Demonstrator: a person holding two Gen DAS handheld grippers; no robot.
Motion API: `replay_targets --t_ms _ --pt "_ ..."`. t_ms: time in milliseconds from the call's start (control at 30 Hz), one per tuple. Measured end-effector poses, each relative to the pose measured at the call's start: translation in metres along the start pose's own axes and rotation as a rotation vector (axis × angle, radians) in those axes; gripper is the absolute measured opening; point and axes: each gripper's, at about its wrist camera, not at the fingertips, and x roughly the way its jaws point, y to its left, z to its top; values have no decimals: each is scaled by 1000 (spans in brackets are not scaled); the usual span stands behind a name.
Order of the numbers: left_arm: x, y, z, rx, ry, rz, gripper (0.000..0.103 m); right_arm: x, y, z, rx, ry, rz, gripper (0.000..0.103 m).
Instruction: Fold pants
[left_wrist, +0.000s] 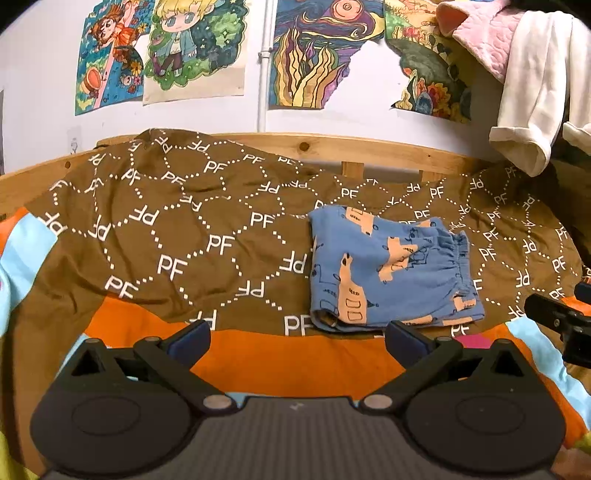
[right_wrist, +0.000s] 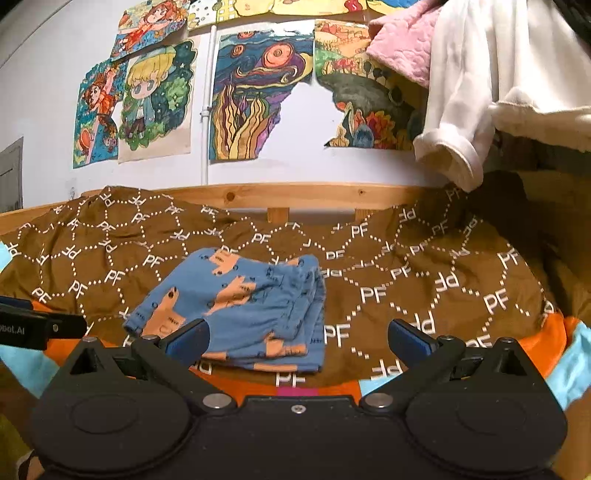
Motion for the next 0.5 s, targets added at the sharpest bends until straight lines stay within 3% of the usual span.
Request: replay_targets --t_ms 500 --pt "-2 0 -22 23 11 -8 103 -2 -2 -21 31 30 6 102"
